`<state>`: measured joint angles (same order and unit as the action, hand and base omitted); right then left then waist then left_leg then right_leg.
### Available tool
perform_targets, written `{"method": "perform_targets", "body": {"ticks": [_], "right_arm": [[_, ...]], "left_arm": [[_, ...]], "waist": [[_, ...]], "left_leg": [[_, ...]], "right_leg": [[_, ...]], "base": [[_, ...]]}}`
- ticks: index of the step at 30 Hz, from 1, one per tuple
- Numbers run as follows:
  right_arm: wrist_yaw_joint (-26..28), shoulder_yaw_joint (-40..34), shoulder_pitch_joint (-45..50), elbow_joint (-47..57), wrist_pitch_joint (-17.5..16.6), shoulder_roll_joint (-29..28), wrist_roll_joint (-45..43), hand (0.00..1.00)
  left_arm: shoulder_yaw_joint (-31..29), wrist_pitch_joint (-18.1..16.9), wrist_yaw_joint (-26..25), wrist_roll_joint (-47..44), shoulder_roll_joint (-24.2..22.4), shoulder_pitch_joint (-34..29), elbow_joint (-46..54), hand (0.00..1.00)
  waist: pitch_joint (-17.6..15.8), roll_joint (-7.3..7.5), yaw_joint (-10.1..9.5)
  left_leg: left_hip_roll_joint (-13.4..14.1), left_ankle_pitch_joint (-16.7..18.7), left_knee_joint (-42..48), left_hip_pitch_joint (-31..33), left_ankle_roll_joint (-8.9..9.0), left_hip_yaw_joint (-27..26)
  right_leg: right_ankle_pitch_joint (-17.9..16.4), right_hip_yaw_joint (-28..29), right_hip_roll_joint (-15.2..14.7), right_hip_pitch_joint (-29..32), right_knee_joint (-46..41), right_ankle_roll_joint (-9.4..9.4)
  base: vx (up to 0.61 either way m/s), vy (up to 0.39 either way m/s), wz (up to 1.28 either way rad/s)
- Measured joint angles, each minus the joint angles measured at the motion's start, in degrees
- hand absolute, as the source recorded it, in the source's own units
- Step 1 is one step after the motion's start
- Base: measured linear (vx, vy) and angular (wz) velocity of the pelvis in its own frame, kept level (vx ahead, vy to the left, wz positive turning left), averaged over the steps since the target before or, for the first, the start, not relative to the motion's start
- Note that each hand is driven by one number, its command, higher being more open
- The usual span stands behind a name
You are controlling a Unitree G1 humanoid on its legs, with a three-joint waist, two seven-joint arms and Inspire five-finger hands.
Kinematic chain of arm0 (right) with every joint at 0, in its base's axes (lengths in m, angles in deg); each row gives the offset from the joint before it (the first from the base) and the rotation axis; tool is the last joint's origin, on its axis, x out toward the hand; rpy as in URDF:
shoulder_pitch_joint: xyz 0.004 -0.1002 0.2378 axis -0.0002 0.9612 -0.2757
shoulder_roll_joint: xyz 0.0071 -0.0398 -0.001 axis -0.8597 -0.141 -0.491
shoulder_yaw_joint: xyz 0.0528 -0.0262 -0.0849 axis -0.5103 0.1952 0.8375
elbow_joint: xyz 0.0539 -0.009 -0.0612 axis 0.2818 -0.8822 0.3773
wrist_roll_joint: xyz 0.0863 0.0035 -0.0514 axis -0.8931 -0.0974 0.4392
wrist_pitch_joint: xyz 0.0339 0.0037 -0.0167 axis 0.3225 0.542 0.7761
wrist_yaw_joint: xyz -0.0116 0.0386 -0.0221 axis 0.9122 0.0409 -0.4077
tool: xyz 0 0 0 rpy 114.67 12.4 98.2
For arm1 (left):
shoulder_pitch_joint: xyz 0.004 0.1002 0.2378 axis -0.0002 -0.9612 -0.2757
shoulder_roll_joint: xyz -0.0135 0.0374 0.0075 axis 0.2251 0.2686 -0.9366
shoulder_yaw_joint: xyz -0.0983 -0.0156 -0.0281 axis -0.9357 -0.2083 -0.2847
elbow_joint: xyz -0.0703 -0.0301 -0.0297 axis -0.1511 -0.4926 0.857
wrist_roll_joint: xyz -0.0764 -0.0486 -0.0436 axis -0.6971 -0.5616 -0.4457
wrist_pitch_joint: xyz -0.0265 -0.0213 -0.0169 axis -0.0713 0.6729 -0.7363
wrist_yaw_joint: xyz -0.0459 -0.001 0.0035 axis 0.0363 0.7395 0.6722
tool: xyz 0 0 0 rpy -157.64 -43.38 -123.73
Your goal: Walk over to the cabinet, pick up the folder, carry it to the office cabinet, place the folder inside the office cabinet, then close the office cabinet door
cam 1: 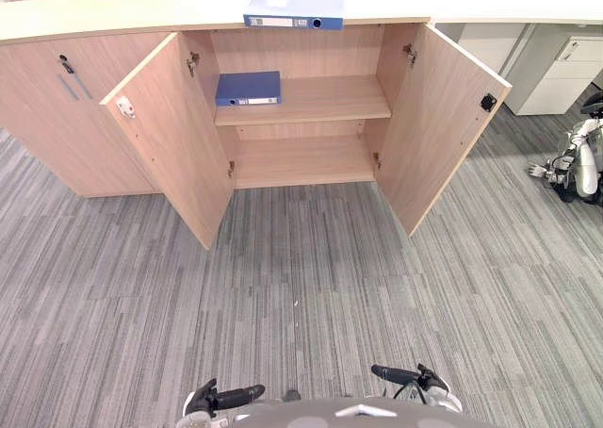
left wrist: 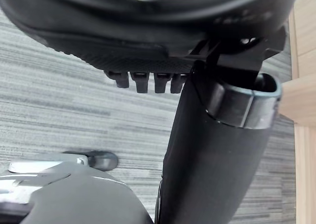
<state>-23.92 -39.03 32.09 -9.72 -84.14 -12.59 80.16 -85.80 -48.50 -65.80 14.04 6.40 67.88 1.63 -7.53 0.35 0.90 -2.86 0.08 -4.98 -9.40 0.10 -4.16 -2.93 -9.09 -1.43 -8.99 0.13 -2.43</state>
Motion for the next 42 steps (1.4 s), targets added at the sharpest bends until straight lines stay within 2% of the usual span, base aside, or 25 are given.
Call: {"method": "perform_targets", "body": {"ticks": [12,15,17,18,19,20,21,23,24,26,28,29,30,31,32,33,34,35,36,37,38,39,40,41,42], "right_arm": [[0.04,0.35,-0.31,-0.03,0.02,0.00,0.51,1.00],[-0.05,1.28,-0.58,-0.02,0.13,0.15,0.98,1.00],[-0.11,1.22,-0.76,0.01,0.31,0.17,0.98,1.00],[-0.19,1.10,-0.88,0.10,0.31,0.21,0.97,1.00],[-0.41,1.09,-1.13,0.13,0.30,0.44,0.99,1.00],[-0.45,1.09,-1.17,0.12,0.30,0.55,1.01,1.00],[-0.42,1.09,-1.67,0.14,0.29,0.71,0.91,1.00],[-0.43,1.09,-2.53,0.75,0.17,0.67,0.90,1.00],[-0.37,1.13,-3.07,1.24,-0.05,0.84,0.70,1.00],[-0.20,1.70,-3.45,1.28,-0.37,0.89,0.06,1.00],[0.26,2.27,-4.11,1.55,-0.75,1.15,-0.24,1.00],[0.59,2.34,-4.52,2.09,-0.88,1.37,-0.25,1.00],[0.60,2.34,-4.77,3.05,-1.01,1.46,-0.23,1.00],[0.58,2.35,-4.78,3.41,-1.07,1.49,-0.20,1.00],[0.47,2.35,-4.22,3.50,-1.00,1.51,-0.17,1.00],[0.43,2.23,-3.23,3.42,-0.89,1.64,-0.29,1.00],[0.49,2.04,-3.22,3.40,-0.80,2.09,-0.35,1.00],[0.23,2.07,-3.27,3.41,-0.84,2.65,-0.18,1.00],[0.06,2.04,-3.18,3.75,-0.89,2.49,-0.18,1.00],[0.04,1.89,-2.86,4.03,-0.70,2.39,-0.46,1.00],[-0.01,1.95,-2.54,4.23,-0.50,2.19,-0.87,1.00],[-0.31,2.18,-2.19,4.55,-0.46,2.17,-1.13,1.00],[-0.89,2.34,-1.33,5.31,-0.55,1.59,-1.80,1.00],[-1.16,2.35,-0.97,5.99,-0.66,0.96,-2.48,1.00],[-1.21,2.35,-0.76,6.53,-0.71,0.64,-2.48,1.00]], "left_arm": [[0.20,-0.08,-0.07,0.12,0.19,0.48,-0.05,1.00],[0.19,-0.47,-0.16,0.07,0.43,1.13,-0.01,1.00],[0.18,-0.51,-0.17,0.07,0.68,1.98,0.15,1.00],[0.22,-0.52,-0.11,0.08,0.79,2.34,0.16,1.00],[0.42,-0.41,-0.10,0.13,0.92,2.93,-0.05,1.00],[0.59,-0.43,-0.12,0.12,0.94,2.99,-0.03,1.00],[1.21,-0.43,-0.24,0.21,0.98,3.25,-0.05,1.00],[2.77,-0.40,-0.29,0.73,1.66,3.56,-0.09,1.00],[3.03,-0.31,-0.40,1.21,1.77,4.16,-0.11,1.00],[2.93,-0.07,-0.83,1.21,1.67,4.91,-0.15,1.00],[2.74,0.02,-0.99,1.21,1.21,5.31,-0.18,1.00],[2.72,0.04,-0.99,1.21,0.74,5.70,-0.18,1.00],[2.74,0.04,-0.89,1.22,0.47,6.09,-0.19,1.00],[2.76,0.04,-0.87,1.22,0.47,6.13,-0.19,1.00],[2.78,0.04,-0.76,1.24,0.81,6.06,-0.19,1.00],[2.57,0.03,-0.86,1.40,0.98,5.78,-0.39,1.00],[2.06,-0.01,-0.94,1.93,0.51,5.92,-0.89,1.00],[1.39,-0.07,-0.68,2.24,-0.56,6.18,-0.92,1.00],[-0.09,-0.07,-0.58,2.26,-1.32,6.38,-0.45,1.00],[-1.36,-0.05,-0.56,2.25,-1.69,6.44,-0.21,1.00],[-3.79,-0.03,-0.68,2.23,-2.28,6.48,0.51,1.00],[-4.66,-0.04,-0.77,2.21,-2.74,6.48,1.18,1.00],[-5.90,-0.10,-0.75,2.07,-3.58,6.51,2.78,1.00],[-6.14,-0.34,-0.90,2.07,-3.97,6.75,4.38,1.00],[-6.08,-0.50,-0.94,2.04,-4.31,6.84,4.88,1.00]], "waist": [[-0.66,0.55,-0.30],[-0.70,0.59,-0.59],[-1.35,0.95,-0.76],[-1.75,0.90,-0.76],[-1.98,0.86,-0.65],[-2.06,0.93,-0.67],[-2.30,0.70,-0.95],[-2.98,1.02,-0.57],[-3.96,0.96,-0.40],[-4.61,0.76,-0.45],[-5.00,0.09,0.02],[-5.53,-0.90,0.46],[-6.00,-1.68,1.05],[-6.10,-1.77,1.10],[-5.81,-1.01,1.33],[-5.42,-0.38,1.54],[-5.39,-1.01,1.42],[-4.99,-2.22,1.23],[-5.14,-2.60,1.25],[-5.14,-2.71,1.37],[-5.41,-3.25,1.46],[-5.60,-3.52,1.35],[-5.72,-3.70,0.62],[-5.85,-3.17,-0.17],[-5.84,-2.64,-0.49]], "left_leg": [[0.14,0.40,-0.02,1.20,-0.24,-1.63],[0.42,2.46,2.67,4.70,-1.39,-3.39],[0.76,5.73,7.52,7.27,-1.57,-4.60],[0.84,7.22,9.50,7.77,-1.72,-4.89],[0.74,9.99,12.65,8.57,-2.02,-5.38],[0.65,10.97,13.53,8.64,-2.16,-5.67],[0.32,12.19,14.87,8.08,-2.68,-6.35],[-0.53,12.34,14.96,6.37,-2.80,-6.43],[-1.03,13.52,14.51,4.01,-4.68,-5.72],[-0.79,14.34,13.76,1.80,-4.68,-4.71],[0.71,14.64,11.49,-0.72,-4.47,-3.15],[2.63,14.73,10.08,-2.21,-4.31,-2.19],[4.51,14.87,9.32,-3.17,-3.99,-1.16],[5.09,14.89,9.13,-3.63,-3.67,-0.93],[5.36,15.27,9.11,-4.60,-1.42,-0.52],[5.70,16.44,9.14,-6.09,0.66,0.27],[6.56,17.01,9.55,-6.91,1.64,0.35],[8.08,16.28,12.26,-5.83,3.15,0.11],[8.51,14.85,18.82,-3.35,5.47,-0.23],[9.06,13.98,24.78,-1.10,5.44,-0.40],[11.61,12.00,40.49,5.21,4.96,-1.14],[13.62,12.28,47.98,7.98,4.76,-2.41],[17.24,13.25,58.26,12.30,4.92,-5.07],[19.07,14.08,62.24,15.53,4.94,-6.86],[19.40,14.30,62.27,17.18,4.83,-7.63]], "right_leg": [[0.12,1.25,0.19,1.31,0.73,0.17],[-0.01,2.40,0.26,4.23,0.27,-0.02],[-1.26,3.41,0.05,6.02,-2.18,-0.18],[-2.47,3.70,-0.18,6.69,-4.30,-0.13],[-6.06,3.88,-1.00,8.61,-10.09,-1.33],[-7.53,3.76,-1.47,9.54,-13.03,-2.27],[-10.18,2.18,-3.03,14.09,-23.92,-4.22],[-10.28,0.60,-5.38,19.12,-36.53,-4.18],[-11.95,-0.76,-7.27,22.63,-45.62,-2.76],[-14.44,-1.85,-7.68,24.40,-48.02,-1.95],[-15.74,-3.73,-6.63,26.94,-46.00,-1.20],[-15.58,-4.77,-4.89,28.63,-41.87,-0.98],[-14.21,-5.00,-3.17,30.51,-35.83,-0.89],[-12.37,-4.77,-2.61,30.95,-32.13,-0.88],[-7.25,-3.79,-2.09,30.98,-23.84,-0.47],[2.66,-2.10,-1.89,30.35,-21.04,1.91],[2.10,-2.71,-1.27,30.31,-22.66,3.17],[0.01,-3.26,-0.63,30.30,-23.98,4.25],[-1.24,-3.60,-0.15,28.67,-23.34,5.05],[-1.85,-3.88,0.06,27.07,-22.12,5.13],[-2.38,-4.46,0.91,22.48,-18.95,5.63],[-2.52,-4.71,1.70,20.02,-17.33,5.84],[-2.95,-4.89,2.84,15.32,-14.91,6.50],[-3.29,-4.91,3.17,11.87,-13.22,6.95],[-3.59,-4.73,3.13,10.59,-12.31,7.05]], "base": [[-0.01,-0.008,-0.05],[0.00,0.001,-0.27],[0.07,0.020,-0.26],[0.12,0.045,-0.21],[0.12,0.051,-0.17],[0.14,0.068,-0.31],[0.16,0.089,-0.25],[0.23,0.103,-0.03],[0.22,0.064,0.14],[0.29,0.025,0.25],[0.37,-0.042,0.38],[0.33,-0.100,0.50],[0.34,-0.119,0.53],[0.39,-0.171,0.59],[0.45,-0.232,0.61],[0.48,-0.264,0.55],[0.51,-0.283,0.34],[0.52,-0.286,0.13],[0.52,-0.272,0.12],[0.52,-0.262,0.20],[0.42,-0.204,0.21],[0.58,-0.291,0.15],[0.53,-0.267,0.00],[0.49,-0.235,-0.08],[0.28,-0.120,-0.10]]}}
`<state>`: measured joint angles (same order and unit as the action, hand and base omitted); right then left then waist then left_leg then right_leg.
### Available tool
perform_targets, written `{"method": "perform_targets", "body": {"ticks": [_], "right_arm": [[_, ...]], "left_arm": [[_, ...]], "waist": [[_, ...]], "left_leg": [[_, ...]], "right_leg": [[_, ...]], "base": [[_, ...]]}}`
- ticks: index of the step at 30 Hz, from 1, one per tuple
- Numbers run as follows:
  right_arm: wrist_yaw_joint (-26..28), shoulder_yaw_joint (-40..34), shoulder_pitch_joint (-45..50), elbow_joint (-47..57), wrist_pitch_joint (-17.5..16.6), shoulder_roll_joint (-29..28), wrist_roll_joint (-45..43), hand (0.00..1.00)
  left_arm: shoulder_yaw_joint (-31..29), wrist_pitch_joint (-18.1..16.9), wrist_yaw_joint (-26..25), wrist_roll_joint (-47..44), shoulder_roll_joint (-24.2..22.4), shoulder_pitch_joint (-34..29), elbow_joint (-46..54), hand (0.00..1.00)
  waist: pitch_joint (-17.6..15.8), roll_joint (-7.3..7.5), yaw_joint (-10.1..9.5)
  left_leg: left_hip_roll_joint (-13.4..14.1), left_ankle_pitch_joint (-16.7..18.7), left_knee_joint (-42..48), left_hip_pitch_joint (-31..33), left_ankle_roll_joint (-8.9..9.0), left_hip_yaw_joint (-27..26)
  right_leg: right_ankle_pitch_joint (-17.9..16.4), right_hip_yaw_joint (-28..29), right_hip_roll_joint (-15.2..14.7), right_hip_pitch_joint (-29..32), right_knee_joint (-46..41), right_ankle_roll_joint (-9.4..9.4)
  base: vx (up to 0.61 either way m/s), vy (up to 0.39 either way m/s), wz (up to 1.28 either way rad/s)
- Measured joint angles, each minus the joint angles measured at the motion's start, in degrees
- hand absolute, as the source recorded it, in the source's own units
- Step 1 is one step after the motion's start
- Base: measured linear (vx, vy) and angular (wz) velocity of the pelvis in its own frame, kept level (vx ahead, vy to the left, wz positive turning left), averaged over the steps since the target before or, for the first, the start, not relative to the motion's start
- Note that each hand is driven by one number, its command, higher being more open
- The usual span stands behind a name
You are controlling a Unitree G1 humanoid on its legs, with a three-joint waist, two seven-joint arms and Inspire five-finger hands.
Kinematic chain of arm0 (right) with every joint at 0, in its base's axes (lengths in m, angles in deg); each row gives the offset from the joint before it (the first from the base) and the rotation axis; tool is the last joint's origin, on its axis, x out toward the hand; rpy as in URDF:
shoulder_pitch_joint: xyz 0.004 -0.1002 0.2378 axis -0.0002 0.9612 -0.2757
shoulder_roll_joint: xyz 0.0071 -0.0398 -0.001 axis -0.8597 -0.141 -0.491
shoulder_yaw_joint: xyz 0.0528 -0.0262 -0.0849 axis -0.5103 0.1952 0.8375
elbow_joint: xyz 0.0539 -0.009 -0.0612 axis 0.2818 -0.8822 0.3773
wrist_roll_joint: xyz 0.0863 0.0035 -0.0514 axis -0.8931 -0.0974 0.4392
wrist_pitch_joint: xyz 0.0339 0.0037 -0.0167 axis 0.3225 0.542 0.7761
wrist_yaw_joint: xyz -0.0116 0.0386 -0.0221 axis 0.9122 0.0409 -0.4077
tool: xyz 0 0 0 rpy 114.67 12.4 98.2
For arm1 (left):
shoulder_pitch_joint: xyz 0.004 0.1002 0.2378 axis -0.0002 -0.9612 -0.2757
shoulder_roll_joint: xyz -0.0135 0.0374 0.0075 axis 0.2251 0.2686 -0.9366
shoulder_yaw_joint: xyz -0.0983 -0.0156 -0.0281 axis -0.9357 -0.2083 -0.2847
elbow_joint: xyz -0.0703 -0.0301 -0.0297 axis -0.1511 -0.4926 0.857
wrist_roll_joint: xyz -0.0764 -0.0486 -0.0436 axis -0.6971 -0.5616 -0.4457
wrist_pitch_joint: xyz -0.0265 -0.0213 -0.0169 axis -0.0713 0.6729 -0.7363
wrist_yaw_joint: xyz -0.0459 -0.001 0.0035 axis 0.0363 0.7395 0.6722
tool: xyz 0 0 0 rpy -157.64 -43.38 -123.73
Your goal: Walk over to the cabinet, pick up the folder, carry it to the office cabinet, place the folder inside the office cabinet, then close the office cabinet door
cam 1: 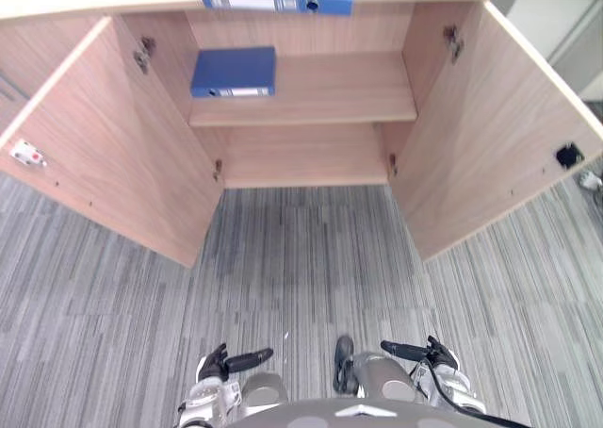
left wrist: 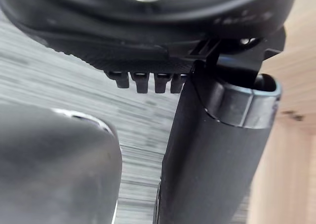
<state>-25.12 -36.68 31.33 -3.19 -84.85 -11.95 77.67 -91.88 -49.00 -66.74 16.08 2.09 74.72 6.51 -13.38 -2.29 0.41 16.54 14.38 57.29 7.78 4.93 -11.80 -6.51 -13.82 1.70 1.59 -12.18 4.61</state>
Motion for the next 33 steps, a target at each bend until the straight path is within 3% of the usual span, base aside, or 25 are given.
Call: {"method": "perform_targets", "body": {"ticks": [2,5,6,7,8,9,11,13,14,15,18,19,22,24,25,27,28,32,33], "right_arm": [[-0.07,-0.09,0.09,1.19,-0.09,-0.87,-0.11,1.00],[-0.46,-0.18,0.22,1.68,0.07,-1.58,-0.50,1.00],[-0.89,-0.21,0.43,1.86,0.17,-1.78,-0.59,1.00],[-0.92,-0.24,0.54,1.83,0.19,-1.79,-0.61,1.00],[-0.95,-0.23,1.31,1.78,0.20,-1.78,-0.69,1.00],[-0.93,-0.24,1.76,1.29,0.18,-2.09,-0.69,1.00],[-0.83,-0.31,2.19,0.70,0.25,-2.72,-0.62,1.00],[-0.65,-1.07,2.31,0.65,0.23,-3.16,-0.33,1.00],[-0.55,-1.19,2.20,0.95,0.14,-3.19,0.06,1.00],[-0.46,-1.08,2.20,0.95,-0.17,-3.04,0.18,1.00],[0.07,-1.01,2.50,0.78,0.13,-3.17,0.19,1.00],[0.34,-0.82,2.48,0.82,0.11,-2.90,0.27,1.00],[0.79,-0.01,2.25,0.89,-0.11,-1.99,0.31,1.00],[0.76,-0.06,2.23,0.89,-0.08,-1.92,0.28,1.00],[0.70,-0.36,2.35,0.74,0.04,-2.05,0.09,1.00],[0.72,-1.28,2.11,-0.09,-0.16,-1.17,0.31,1.00],[0.75,-1.70,2.09,-0.04,-0.13,-1.14,0.19,1.00],[0.26,-0.96,2.38,-0.20,-0.04,-0.80,0.12,1.00],[0.17,-0.60,2.46,-0.17,-0.06,-0.82,0.06,1.00]], "left_arm": [[0.07,-0.62,0.17,0.11,-1.47,0.89,1.33,1.00],[-0.03,-0.70,0.02,0.00,-2.13,1.15,1.75,1.00],[-0.01,-0.69,-0.06,-0.11,-2.22,1.42,1.71,1.00],[-0.03,-0.69,-0.06,-0.12,-2.24,1.40,1.69,1.00],[0.00,-0.68,-0.09,-0.14,-2.25,1.29,1.46,1.00],[-0.11,-0.63,-0.07,-0.24,-1.74,1.30,0.58,1.00],[-0.07,-0.65,-0.04,-0.25,-0.73,1.18,0.04,1.00],[-0.01,-0.65,-0.02,-0.18,-0.29,1.37,-0.61,1.00],[0.20,-0.62,0.00,-0.10,-0.20,1.28,-1.06,1.00],[0.89,-0.58,0.04,0.11,0.35,1.19,-1.83,1.00],[2.16,-0.16,-0.01,0.12,1.46,0.95,-3.49,1.00],[2.16,0.07,-0.01,0.12,1.22,0.65,-3.48,1.00],[2.00,0.13,-0.01,0.11,0.53,0.46,-3.55,1.00],[1.99,0.22,0.04,0.13,0.42,0.37,-4.09,1.00],[1.60,0.30,0.12,0.16,0.59,0.30,-4.61,1.00],[-0.13,0.51,0.34,0.39,-1.59,0.44,-5.49,1.00],[-0.57,0.51,0.36,0.42,-1.97,0.45,-5.46,1.00],[-2.74,0.43,0.64,0.77,-2.62,0.53,-2.35,1.00],[-2.54,0.40,0.48,1.19,-2.78,0.20,-1.39,1.00]], "waist": [[0.27,0.02,-0.34],[0.23,0.16,-0.62],[0.24,0.46,-0.97],[0.34,0.52,-1.03],[0.62,0.69,-1.49],[1.44,1.34,-1.70],[2.47,3.19,-1.80],[2.86,3.66,-2.05],[2.99,3.77,-2.14],[3.10,3.90,-1.71],[3.62,4.80,-0.81],[3.68,4.45,-0.45],[4.13,3.39,-0.19],[4.35,3.03,-0.16],[4.46,3.43,0.11],[5.03,0.79,-0.23],[5.02,0.46,-0.09],[4.16,0.09,-0.52],[4.23,0.08,-0.52]], "left_leg": [[0.79,0.74,-4.41,5.55,-0.27,-2.43],[-1.80,0.72,-21.82,7.40,-0.23,-4.98],[-4.19,-1.30,-30.48,7.67,0.06,-4.61],[-4.64,-2.00,-32.21,7.56,-0.01,-4.48],[-6.27,-7.09,-36.62,6.91,-1.36,-3.97],[-8.09,-10.68,-37.57,5.69,-3.99,-3.65],[-9.18,-7.48,-35.83,5.08,-4.87,-5.49],[-9.07,-4.39,-33.75,3.10,-5.56,-7.51],[-9.28,-2.90,-34.23,0.63,-6.11,-8.75],[-10.08,-1.37,-35.24,-1.78,-6.50,-9.25],[-11.57,-0.06,-37.55,-7.69,-6.71,-9.81],[-11.61,-0.07,-39.76,-10.24,-6.71,-9.74],[-10.76,-0.13,-43.53,-13.50,-5.56,-9.34],[-10.33,-0.29,-45.72,-15.13,-3.95,-8.70],[-10.74,-0.32,-46.87,-16.19,-2.55,-7.24],[-8.81,-1.21,-47.05,-17.17,-1.04,-4.78],[-8.45,-1.29,-46.07,-17.31,-0.90,-4.45],[0.61,-0.23,-11.49,-4.48,0.23,-3.59],[1.43,-0.09,-11.26,-3.09,0.01,-4.87]], "right_leg": [[-0.84,0.45,0.04,-3.77,3.02,-0.72],[-1.99,1.68,-1.10,-7.65,5.22,-2.62],[-2.78,2.29,-2.29,-8.85,5.84,-3.85],[-3.04,2.46,-2.54,-8.95,5.83,-4.24],[-3.96,3.45,-3.38,-9.80,5.88,-5.68],[-4.87,4.74,-4.76,-10.52,5.87,-7.11],[-5.53,5.83,-6.93,-10.26,4.27,-8.21],[-6.29,7.46,-8.30,-8.42,-2.85,-9.44],[-6.37,8.38,-9.30,-4.20,-13.57,-10.01],[-5.49,8.65,-11.09,1.21,-25.81,-11.89],[-7.64,8.67,-12.95,8.29,-38.48,-10.67],[-8.89,7.37,-12.36,10.07,-37.53,-8.94],[-9.53,5.66,-8.99,14.06,-26.76,-7.56],[-6.35,6.17,-6.70,15.27,-14.06,-7.46],[2.83,6.92,-6.13,13.96,-9.03,-5.93],[0.27,5.02,-4.71,12.47,-10.34,-3.72],[-0.79,4.37,-4.69,11.90,-10.83,-3.40],[-4.07,0.17,-2.86,2.02,-6.76,-2.23],[-4.17,0.03,-2.44,-0.17,-5.22,-2.33]], "base": [[0.30,-0.049,-0.15],[0.31,0.064,-0.16],[0.24,0.122,-0.13],[0.39,0.235,-0.24],[0.37,0.238,-0.31],[0.45,0.288,-0.31],[0.40,0.237,-0.31],[0.39,0.257,-0.52],[0.34,0.283,-0.59],[0.32,0.278,-0.43],[0.35,0.167,0.01],[0.33,0.045,0.08],[0.35,-0.064,0.13],[0.39,-0.144,0.22],[0.35,-0.143,0.32],[0.44,-0.219,0.35],[0.44,-0.250,0.45],[0.26,-0.209,0.43],[0.20,-0.102,-0.04]]}}
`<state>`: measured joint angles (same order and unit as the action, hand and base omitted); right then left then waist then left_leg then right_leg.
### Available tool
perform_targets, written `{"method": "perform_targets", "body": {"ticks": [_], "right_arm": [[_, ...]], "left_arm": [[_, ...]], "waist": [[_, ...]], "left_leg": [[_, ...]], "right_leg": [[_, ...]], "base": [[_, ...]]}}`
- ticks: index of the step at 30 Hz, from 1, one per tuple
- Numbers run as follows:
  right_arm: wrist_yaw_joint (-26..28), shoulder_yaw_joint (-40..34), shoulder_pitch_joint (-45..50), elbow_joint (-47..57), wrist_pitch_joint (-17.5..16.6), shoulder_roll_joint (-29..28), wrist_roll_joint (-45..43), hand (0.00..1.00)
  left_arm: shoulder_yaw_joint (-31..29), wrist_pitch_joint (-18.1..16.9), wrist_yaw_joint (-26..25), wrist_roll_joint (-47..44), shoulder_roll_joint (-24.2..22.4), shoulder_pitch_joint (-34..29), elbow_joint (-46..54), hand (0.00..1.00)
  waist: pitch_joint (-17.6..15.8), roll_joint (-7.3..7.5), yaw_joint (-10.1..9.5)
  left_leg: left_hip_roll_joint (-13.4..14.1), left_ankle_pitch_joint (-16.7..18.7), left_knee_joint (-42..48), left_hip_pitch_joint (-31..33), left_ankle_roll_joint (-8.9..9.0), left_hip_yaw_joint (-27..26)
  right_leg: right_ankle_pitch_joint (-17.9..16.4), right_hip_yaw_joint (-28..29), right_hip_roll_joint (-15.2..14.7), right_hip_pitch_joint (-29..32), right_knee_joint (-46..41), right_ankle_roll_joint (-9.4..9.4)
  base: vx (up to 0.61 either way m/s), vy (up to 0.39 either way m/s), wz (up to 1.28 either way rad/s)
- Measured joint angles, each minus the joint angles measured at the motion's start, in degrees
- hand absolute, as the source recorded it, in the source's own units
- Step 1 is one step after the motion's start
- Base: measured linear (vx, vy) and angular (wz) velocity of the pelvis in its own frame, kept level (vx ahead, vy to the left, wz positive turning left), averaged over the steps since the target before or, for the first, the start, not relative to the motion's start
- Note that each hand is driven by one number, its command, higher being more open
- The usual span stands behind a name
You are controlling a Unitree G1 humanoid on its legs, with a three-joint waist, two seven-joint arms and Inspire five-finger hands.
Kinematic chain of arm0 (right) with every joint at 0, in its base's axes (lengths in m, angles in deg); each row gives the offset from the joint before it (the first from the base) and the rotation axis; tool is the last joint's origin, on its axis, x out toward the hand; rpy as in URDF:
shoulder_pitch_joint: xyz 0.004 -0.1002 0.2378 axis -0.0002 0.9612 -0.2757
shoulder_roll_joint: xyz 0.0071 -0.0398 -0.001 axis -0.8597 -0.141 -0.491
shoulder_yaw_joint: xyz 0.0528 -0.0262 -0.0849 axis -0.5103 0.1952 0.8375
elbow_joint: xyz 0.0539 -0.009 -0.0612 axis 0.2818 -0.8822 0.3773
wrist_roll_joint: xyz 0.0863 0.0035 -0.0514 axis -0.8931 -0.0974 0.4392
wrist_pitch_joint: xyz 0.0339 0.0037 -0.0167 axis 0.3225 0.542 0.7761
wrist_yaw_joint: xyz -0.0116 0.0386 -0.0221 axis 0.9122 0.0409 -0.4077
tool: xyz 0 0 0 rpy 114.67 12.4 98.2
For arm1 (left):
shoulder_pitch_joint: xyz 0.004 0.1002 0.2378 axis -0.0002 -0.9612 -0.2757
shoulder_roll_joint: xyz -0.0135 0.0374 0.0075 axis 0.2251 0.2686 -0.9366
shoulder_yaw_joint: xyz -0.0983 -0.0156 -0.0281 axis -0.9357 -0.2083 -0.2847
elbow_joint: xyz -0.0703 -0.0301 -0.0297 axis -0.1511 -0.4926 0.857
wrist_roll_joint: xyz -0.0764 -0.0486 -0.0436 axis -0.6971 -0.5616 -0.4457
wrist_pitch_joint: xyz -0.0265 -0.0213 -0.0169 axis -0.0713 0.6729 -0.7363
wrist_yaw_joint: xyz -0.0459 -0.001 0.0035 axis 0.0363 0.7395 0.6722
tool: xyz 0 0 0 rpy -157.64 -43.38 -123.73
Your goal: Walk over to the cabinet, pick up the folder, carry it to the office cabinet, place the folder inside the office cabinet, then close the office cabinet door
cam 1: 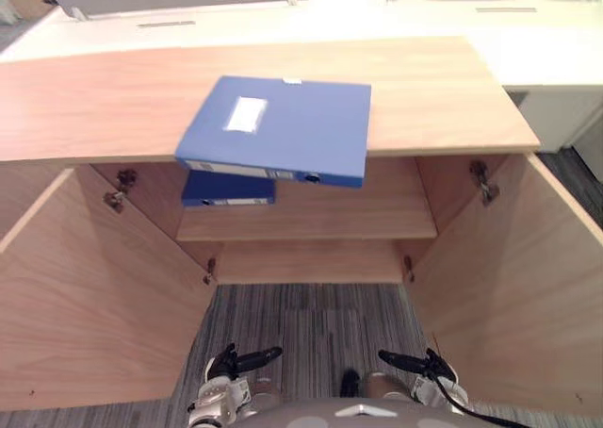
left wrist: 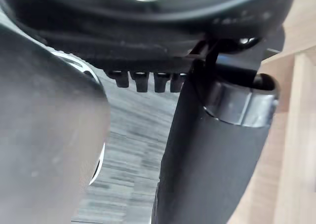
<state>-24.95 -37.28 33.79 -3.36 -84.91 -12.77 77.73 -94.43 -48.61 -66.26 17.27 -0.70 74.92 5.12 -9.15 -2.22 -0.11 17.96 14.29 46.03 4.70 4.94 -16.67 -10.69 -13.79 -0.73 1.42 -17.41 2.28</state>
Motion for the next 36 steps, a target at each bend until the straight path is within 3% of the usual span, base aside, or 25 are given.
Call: {"method": "perform_targets", "body": {"ticks": [5,6,7,11,16,22,24,27,32,36], "right_arm": [[-0.19,0.49,0.09,0.40,0.66,-0.14,-0.04,1.00],[-0.18,0.41,0.18,0.40,0.79,-0.15,-0.05,1.00],[-0.22,0.30,0.36,0.08,0.99,-0.78,-0.04,1.00],[-0.11,-0.32,1.09,-0.12,0.98,-1.98,0.02,1.00],[-0.12,-1.95,1.21,-0.53,0.93,-2.33,0.08,1.00],[-1.31,-1.88,0.89,-2.57,0.42,-1.34,0.00,1.00],[-1.75,-1.62,1.05,-2.63,0.14,-1.03,0.00,1.00],[-2.39,-0.40,2.10,-2.37,-0.19,-0.43,-0.15,1.00],[-2.55,1.89,2.85,-0.84,-0.54,-0.15,-0.13,1.00],[-2.44,2.93,3.69,1.06,-0.67,-0.10,-0.06,1.00]], "left_arm": [[-0.02,0.11,-0.34,0.21,0.12,0.19,0.15,1.00],[-0.01,0.10,-0.44,0.20,0.02,0.21,0.03,1.00],[-0.10,0.16,-0.41,0.23,0.86,0.40,-0.41,1.00],[0.02,0.12,-0.42,0.28,1.70,0.01,-0.69,1.00],[2.61,0.09,-0.43,1.12,2.05,-0.63,-1.45,1.00],[7.81,-0.59,-3.05,-1.16,2.55,-1.76,0.30,1.00],[9.74,-0.82,-3.97,-2.02,2.46,-4.05,5.49,1.00],[15.14,-1.78,-4.42,-3.90,1.84,-11.40,21.19,1.00],[16.41,-2.74,-4.24,-3.88,2.22,-15.84,35.96,1.00],[17.71,-4.22,-4.09,-3.76,5.11,-17.88,49.56,1.00]], "waist": [[0.06,0.37,-0.09],[0.26,0.19,-0.10],[0.79,1.72,-0.26],[2.07,3.49,-0.20],[3.02,3.20,0.16],[3.33,2.92,0.28],[3.31,2.92,0.28],[3.30,2.90,0.12],[3.13,2.77,0.11],[3.14,2.46,-0.35]], "left_leg": [[-2.18,-0.73,-18.31,2.13,-0.03,-0.47],[-3.92,-5.49,-25.61,0.97,-0.37,0.30],[-6.12,-6.75,-28.60,-0.78,-1.56,-0.11],[-8.74,-6.86,-31.72,-3.69,-1.80,-1.15],[-11.04,-8.53,-37.96,-7.75,-2.77,-1.87],[-12.63,-13.28,-46.01,-10.12,-3.02,0.06],[-13.05,-14.51,-47.75,-10.45,-3.14,0.74],[-14.27,-16.57,-50.87,-10.93,-3.64,2.41],[-15.24,-16.55,-51.40,-11.09,-3.43,2.95],[-15.61,-16.70,-51.40,-11.15,-3.62,3.06]], "right_leg": [[-0.11,0.98,-0.48,-2.30,2.51,-0.91],[-0.32,1.25,-0.75,-2.32,2.53,-1.88],[-0.16,2.10,-2.23,-2.65,3.06,-3.27],[1.09,3.09,-4.18,-5.64,6.97,-5.07],[2.23,4.09,-5.04,-7.70,9.80,-5.75],[3.11,3.31,-4.61,-7.82,11.12,-5.41],[3.26,2.98,-4.48,-7.74,11.12,-5.36],[3.51,2.75,-5.13,-7.39,11.02,-5.75],[3.76,3.48,-5.92,-7.19,10.92,-6.05],[3.52,3.84,-6.18,-7.24,11.11,-6.29]], "base": [[0.19,0.083,-0.09],[0.24,0.226,-0.09],[0.24,0.212,-0.06],[0.14,0.151,-0.03],[0.05,0.092,-0.07],[-0.04,-0.006,0.10],[-0.09,-0.014,0.19],[-0.12,0.047,0.21],[-0.11,0.059,0.03],[-0.06,0.027,0.00]]}}
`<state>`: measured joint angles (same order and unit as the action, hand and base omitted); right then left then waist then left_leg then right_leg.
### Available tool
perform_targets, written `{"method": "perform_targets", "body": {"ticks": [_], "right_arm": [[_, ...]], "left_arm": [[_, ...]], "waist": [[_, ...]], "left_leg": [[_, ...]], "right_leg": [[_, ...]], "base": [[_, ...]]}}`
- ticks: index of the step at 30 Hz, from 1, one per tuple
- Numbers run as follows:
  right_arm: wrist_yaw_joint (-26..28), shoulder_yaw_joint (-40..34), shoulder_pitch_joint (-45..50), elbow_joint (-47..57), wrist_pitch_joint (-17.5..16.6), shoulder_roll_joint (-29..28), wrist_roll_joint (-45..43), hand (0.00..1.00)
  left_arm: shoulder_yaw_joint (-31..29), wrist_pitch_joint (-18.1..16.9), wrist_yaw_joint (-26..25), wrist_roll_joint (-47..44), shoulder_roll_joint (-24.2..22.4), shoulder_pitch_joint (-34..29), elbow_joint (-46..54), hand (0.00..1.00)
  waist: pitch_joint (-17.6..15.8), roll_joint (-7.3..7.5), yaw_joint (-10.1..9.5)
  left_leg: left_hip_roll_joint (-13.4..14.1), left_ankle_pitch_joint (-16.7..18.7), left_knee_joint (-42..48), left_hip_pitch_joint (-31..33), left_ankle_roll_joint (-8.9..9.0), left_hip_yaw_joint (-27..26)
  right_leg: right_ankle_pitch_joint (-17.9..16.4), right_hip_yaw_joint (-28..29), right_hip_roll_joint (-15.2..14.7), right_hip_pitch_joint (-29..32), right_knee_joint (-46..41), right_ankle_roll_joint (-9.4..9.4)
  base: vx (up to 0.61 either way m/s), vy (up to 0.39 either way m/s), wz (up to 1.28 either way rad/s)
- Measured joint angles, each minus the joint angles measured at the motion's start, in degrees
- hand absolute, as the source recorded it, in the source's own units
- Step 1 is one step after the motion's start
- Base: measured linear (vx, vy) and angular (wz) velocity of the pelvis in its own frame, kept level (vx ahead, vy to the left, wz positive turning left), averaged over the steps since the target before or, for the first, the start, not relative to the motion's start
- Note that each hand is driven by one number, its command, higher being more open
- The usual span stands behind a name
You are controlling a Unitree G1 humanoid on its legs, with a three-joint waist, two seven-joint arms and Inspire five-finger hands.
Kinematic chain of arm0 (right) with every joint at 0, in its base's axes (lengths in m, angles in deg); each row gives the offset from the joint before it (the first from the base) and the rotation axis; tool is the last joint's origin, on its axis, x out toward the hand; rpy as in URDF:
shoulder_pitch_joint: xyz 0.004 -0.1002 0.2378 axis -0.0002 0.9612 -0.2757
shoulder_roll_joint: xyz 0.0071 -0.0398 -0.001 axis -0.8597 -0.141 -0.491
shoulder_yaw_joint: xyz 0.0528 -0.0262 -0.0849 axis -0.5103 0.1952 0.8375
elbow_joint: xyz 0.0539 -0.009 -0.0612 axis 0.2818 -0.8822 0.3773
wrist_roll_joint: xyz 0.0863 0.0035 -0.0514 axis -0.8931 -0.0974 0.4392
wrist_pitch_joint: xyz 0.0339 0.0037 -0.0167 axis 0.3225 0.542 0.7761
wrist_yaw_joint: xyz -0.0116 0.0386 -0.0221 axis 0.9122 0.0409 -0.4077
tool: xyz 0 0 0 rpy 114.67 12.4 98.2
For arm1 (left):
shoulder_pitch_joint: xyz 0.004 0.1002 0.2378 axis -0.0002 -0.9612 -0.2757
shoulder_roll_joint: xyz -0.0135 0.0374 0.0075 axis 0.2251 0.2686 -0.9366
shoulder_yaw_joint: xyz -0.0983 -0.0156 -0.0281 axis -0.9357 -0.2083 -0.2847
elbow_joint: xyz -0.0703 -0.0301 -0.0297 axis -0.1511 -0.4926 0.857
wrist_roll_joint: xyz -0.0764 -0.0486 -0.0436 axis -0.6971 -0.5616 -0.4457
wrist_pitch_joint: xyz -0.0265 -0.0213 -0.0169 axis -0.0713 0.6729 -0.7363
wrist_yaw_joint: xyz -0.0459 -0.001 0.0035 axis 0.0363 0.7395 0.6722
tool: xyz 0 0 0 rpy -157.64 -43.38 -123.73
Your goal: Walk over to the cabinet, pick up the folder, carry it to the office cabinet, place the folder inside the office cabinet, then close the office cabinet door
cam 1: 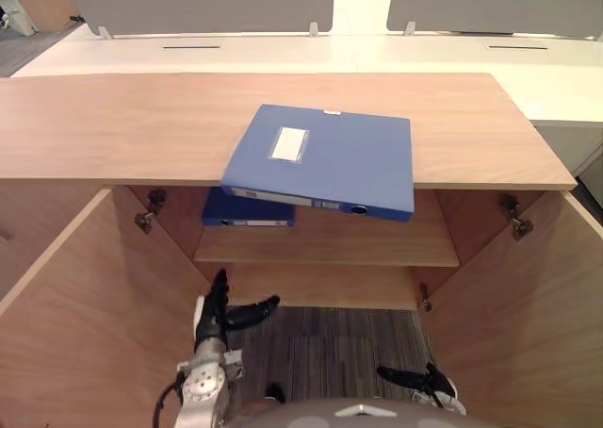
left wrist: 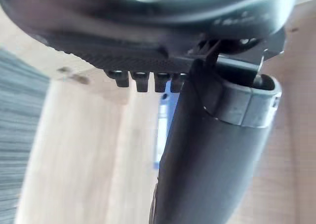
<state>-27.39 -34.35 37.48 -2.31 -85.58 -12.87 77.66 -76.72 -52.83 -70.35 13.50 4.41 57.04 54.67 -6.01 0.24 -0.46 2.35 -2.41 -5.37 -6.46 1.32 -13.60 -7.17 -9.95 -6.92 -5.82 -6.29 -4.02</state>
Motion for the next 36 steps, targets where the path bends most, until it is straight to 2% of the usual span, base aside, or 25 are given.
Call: {"method": "perform_targets", "body": {"ticks": [3,8,13,17,20,25,32,36], "right_arm": [[0.29,0.03,0.38,0.03,0.00,0.01,0.04,1.00],[0.48,0.07,0.42,0.01,0.02,-0.04,0.10,1.00],[0.52,-0.01,0.60,-1.34,-0.11,-0.01,0.24,1.00],[0.58,-0.03,0.52,-2.53,-0.17,0.30,0.39,1.00],[1.19,0.02,0.27,-3.69,-0.25,0.90,1.11,1.00],[1.51,0.01,0.32,-5.08,-0.34,2.84,1.32,1.00],[1.76,0.14,1.46,-7.63,-0.10,4.24,2.91,1.00],[2.07,0.38,1.85,-8.08,-0.03,4.22,2.96,1.00]], "left_arm": [[-0.05,-1.74,-0.18,0.76,0.70,-0.14,7.28,1.00],[-0.60,-4.31,-1.96,2.49,1.24,-0.12,14.90,1.00],[-0.81,-4.58,-3.49,4.18,1.09,-0.46,23.13,1.00],[-2.68,-4.84,-4.97,8.39,1.55,-1.86,25.67,1.00],[-4.42,-4.87,-5.84,11.64,3.43,-1.95,28.44,1.00],[-6.83,-5.65,-6.87,15.41,5.61,-1.90,31.61,1.00],[-6.63,-7.37,-6.00,17.93,11.99,-1.19,34.66,1.00],[-4.95,-8.18,-4.76,18.54,15.03,0.91,34.73,1.00]], "waist": [[0.17,0.05,-0.88],[0.61,-0.16,-1.11],[1.15,0.38,-1.60],[1.75,0.43,-1.91],[2.44,0.13,-2.01],[3.19,-1.01,-1.84],[3.49,-1.20,-1.01],[4.04,-0.74,-0.44]], "left_leg": [[-0.07,-0.14,0.03,-0.31,-0.38,0.11],[-0.14,0.01,0.32,-0.51,-0.63,0.60],[0.22,0.37,0.36,-0.93,-0.51,1.84],[0.24,1.24,1.29,-1.15,-0.42,1.85],[0.16,1.67,1.42,-1.32,0.13,1.96],[-0.02,1.14,1.43,-1.47,-0.12,2.50],[0.26,0.74,1.41,-2.13,0.10,3.11],[0.25,0.74,1.41,-2.34,0.09,3.00]], "right_leg": [[0.25,-0.11,0.03,-0.65,0.56,-0.38],[0.38,-0.42,0.21,-1.81,1.47,-0.45],[0.54,2.33,0.64,-2.69,1.59,-0.22],[0.54,4.12,0.61,-3.24,1.65,-0.18],[0.46,5.12,0.59,-3.38,1.85,-0.10],[0.27,5.84,0.60,-3.97,2.47,0.11],[0.16,5.84,1.01,-5.06,3.13,0.24],[0.17,6.03,1.01,-5.21,3.23,0.24]], "base": [[0.00,0.000,0.00],[0.05,-0.017,0.05],[0.01,-0.007,0.09],[-0.03,-0.003,-0.01],[-0.06,-0.006,-0.01],[-0.05,-0.017,0.03],[-0.02,-0.020,0.04],[0.00,0.000,0.00]]}}
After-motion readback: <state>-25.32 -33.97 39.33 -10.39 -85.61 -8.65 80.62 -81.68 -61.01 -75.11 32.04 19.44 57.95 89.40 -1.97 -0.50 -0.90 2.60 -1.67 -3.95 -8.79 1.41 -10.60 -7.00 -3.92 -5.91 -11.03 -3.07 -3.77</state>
